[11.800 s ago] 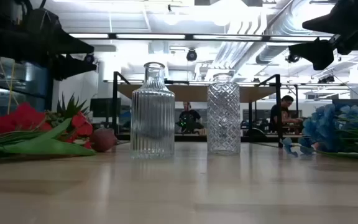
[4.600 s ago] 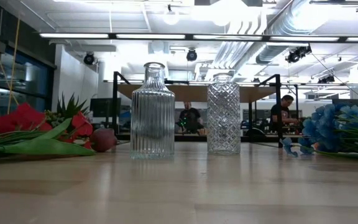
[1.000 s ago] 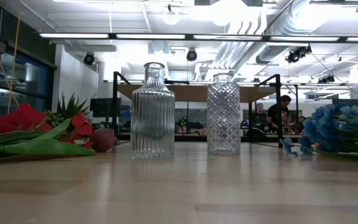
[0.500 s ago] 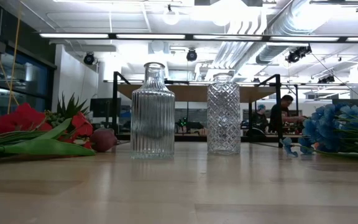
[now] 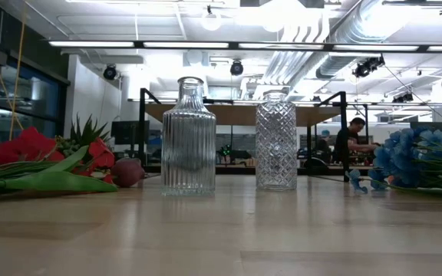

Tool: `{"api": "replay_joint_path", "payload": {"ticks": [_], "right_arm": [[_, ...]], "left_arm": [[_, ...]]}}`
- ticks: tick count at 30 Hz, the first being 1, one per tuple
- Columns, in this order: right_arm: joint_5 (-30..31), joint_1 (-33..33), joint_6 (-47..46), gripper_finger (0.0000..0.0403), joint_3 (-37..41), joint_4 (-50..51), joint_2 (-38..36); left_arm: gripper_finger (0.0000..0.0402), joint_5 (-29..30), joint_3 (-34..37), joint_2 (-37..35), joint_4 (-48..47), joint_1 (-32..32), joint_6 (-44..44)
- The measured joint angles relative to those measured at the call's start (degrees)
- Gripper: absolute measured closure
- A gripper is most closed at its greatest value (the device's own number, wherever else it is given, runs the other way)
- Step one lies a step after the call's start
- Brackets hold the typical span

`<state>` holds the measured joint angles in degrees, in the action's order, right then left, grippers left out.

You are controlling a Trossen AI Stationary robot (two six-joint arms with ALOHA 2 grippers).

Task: Pick and place flowers into a vace then onto a shelf
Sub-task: Put the orange flower into the top transparent vase

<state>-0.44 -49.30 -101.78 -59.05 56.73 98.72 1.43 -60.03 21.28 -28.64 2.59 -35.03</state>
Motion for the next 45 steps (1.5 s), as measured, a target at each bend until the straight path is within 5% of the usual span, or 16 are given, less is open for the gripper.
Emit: {"api": "replay_joint_path", "payload": {"ticks": [28, 45], "right_arm": [[0.4, 0.2, -2.1, 0.0091, 0.0, 0.4, 0.3], [-4.7, 1.1, -3.5, 0.0091, -0.3, -3.1, 5.7]], "left_arm": [[0.0002, 0.0, 0.0, 0.0, 0.0, 0.0, 0.0], [0.0002, 0.2, 0.0, 0.0, 0.0, 0.0, 0.0]]}}
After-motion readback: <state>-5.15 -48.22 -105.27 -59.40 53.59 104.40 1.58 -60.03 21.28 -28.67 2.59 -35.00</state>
